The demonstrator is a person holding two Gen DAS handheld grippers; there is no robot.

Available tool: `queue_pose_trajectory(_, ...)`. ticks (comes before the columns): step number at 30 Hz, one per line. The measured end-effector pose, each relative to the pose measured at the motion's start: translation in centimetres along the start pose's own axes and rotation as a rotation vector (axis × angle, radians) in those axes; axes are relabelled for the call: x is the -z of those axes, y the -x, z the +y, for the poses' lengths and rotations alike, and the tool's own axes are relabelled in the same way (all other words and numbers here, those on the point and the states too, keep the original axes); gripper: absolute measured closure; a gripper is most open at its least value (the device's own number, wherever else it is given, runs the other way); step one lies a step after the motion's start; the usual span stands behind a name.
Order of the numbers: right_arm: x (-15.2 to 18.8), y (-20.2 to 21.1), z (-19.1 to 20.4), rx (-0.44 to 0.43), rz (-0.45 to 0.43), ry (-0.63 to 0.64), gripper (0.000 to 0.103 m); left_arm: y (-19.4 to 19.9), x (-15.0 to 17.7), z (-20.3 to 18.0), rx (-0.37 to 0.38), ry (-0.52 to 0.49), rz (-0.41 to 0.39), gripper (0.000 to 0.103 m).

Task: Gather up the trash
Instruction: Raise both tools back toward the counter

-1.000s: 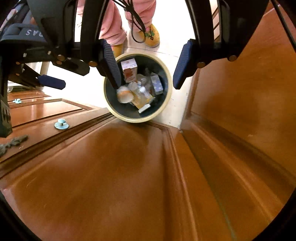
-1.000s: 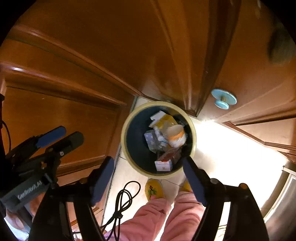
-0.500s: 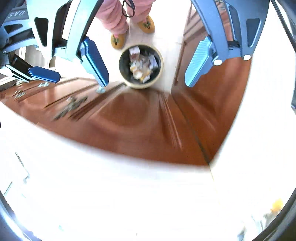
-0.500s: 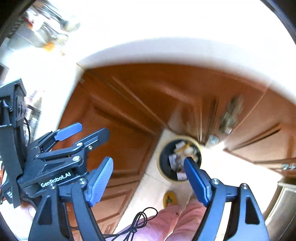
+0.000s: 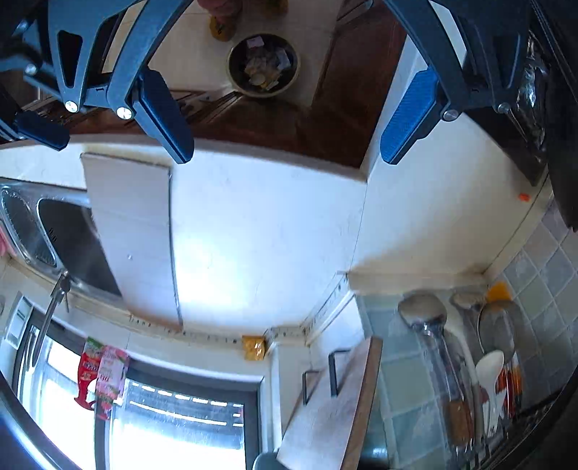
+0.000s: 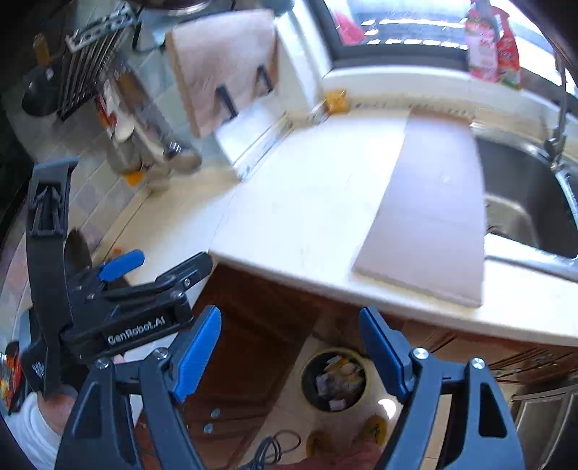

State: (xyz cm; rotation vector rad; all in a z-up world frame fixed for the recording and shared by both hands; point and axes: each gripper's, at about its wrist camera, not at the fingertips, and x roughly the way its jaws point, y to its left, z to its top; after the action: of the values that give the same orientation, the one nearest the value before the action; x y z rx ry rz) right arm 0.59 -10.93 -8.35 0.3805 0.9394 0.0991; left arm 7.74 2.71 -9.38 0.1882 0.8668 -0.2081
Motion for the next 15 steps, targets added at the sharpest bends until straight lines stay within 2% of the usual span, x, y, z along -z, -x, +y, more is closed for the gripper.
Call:
queue_pose_trajectory(5, -2.8, 3.3, -0.6, 0.048, -0.08, -0.032, 0.024, 2.0, -2.9, -0.8, -0.011, -0.015, -0.057, 0.001)
queue_pose_trajectory(12, -4.8, 4.9, -0.7, 0.054, -0.108, -0.083, 0.024, 5.3, -6.8, -1.0, -0.025, -0.031, -0.171, 0.001)
queue_pose_trajectory(15, -5.0, 5.3, 0.1, 0.073, -0.113, -0.068, 0.024, 5.9, -7.7, -0.9, -0.039, -0.032, -0.182, 0.001)
